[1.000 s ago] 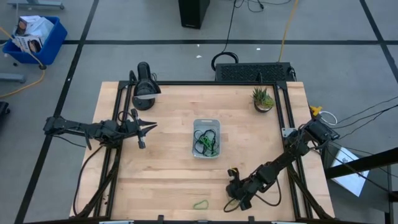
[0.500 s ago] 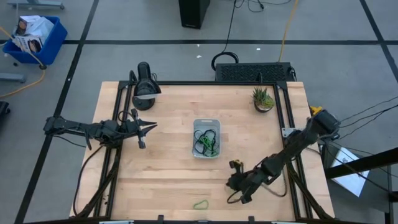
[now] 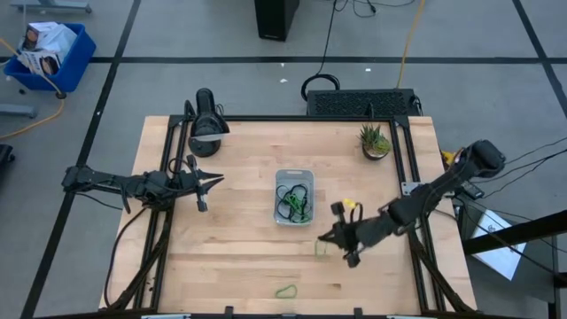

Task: Pick and place rubber bands into bin
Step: Put the green rubber band into the gray bin

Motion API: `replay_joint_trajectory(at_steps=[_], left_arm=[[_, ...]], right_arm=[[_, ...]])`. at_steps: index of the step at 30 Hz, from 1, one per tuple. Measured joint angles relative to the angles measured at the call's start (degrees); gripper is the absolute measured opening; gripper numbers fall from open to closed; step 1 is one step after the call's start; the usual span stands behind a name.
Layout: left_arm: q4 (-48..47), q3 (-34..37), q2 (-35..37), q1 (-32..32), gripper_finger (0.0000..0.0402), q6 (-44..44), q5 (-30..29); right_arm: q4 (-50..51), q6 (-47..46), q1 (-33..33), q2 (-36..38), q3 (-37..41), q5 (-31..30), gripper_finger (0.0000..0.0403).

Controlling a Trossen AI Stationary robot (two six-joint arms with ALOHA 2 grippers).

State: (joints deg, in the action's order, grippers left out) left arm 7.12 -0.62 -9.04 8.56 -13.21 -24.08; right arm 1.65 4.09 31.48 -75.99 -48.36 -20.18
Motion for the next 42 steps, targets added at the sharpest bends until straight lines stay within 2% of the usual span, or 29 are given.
replay_joint_trajectory(at_steps=[7,10,14,18,24,31,35,38,42], left_arm=[[-0.1,0.0,0.0,0.0,0.0047,-1.5,0.0],[-0.2,0.0,0.0,0.0,0.0047,-1.8,0.0],[-0.1,0.0,0.0,0.0,0.0047,-1.8,0.0],[-0.1,0.0,0.0,0.0,0.0047,-1.9,0.0],[-0.1,0.0,0.0,0.0,0.0047,-2.0,0.0],[-0.1,0.0,0.0,0.0,0.0047,-2.1,0.0],[0.2,0.0,0.0,0.0,0.0047,-2.1,0.0],[0.9,0.0,0.0,0.0,0.0047,-3.1,0.0],[2.0,0.0,0.0,0.0,0.0047,-3.6,-0.1]], right_arm=[[-7.4,0.7,-6.7,12.6,10.5,2.6,0.0000],[-15.5,1.2,-9.1,18.8,17.8,5.0,0.0000],[-27.8,1.9,-11.6,25.8,28.2,5.4,0.0000],[-39.5,2.7,-14.9,29.4,36.3,5.3,0.0000],[-43.6,-0.3,-18.2,31.2,42.9,5.3,0.0000],[-43.6,-3.2,-20.3,31.1,43.0,5.5,0.0000],[-43.4,-2.7,-22.2,29.6,38.7,10.0,0.0000],[-41.7,-1.2,-23.4,26.0,33.8,12.8,0.0000],[-37.2,-0.1,-25.4,18.1,26.0,13.0,0.0000]])
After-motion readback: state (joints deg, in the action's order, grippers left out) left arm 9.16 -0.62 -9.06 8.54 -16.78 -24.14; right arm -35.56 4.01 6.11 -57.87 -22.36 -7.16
